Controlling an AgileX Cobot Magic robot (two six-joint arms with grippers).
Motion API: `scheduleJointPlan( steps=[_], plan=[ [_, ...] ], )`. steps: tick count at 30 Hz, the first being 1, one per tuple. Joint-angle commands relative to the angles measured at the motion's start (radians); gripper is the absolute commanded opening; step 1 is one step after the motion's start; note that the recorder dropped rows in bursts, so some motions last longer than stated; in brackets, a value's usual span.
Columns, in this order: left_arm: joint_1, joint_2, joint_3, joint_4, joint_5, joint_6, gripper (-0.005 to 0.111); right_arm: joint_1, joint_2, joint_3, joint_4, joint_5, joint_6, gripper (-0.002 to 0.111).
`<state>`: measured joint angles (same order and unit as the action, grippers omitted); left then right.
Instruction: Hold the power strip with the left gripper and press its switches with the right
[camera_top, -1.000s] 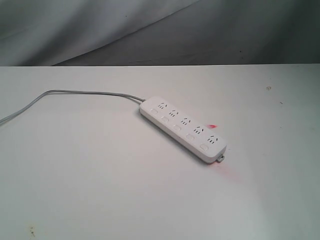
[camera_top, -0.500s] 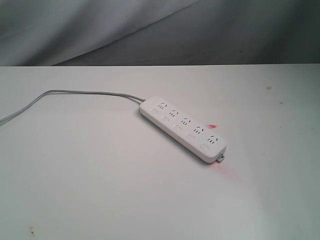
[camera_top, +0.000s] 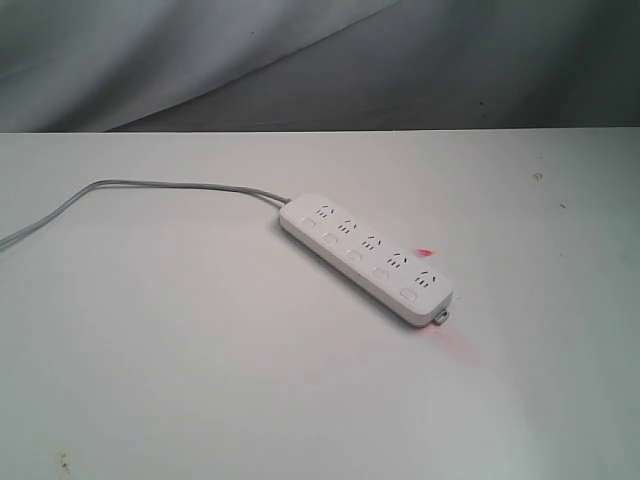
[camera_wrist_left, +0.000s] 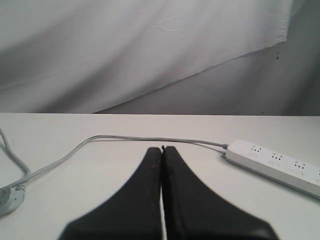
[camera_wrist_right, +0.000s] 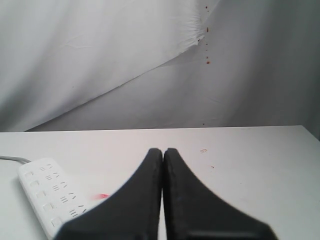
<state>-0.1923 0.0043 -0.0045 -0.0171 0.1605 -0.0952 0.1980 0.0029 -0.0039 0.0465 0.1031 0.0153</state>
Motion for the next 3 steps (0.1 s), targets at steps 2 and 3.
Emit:
scheduleJointPlan(
  steps=[2, 3],
  plan=[
    [0.003, -0.004, 0.004, 0.004, -0.007, -0.002, 0.0, 0.003, -0.003, 0.004, 0.008, -0.01, -0.008, 0.0],
    [0.003, -0.004, 0.004, 0.004, -0.007, -0.002, 0.0, 0.003, -0.003, 0.004, 0.008, -0.01, -0.008, 0.0]
  ],
)
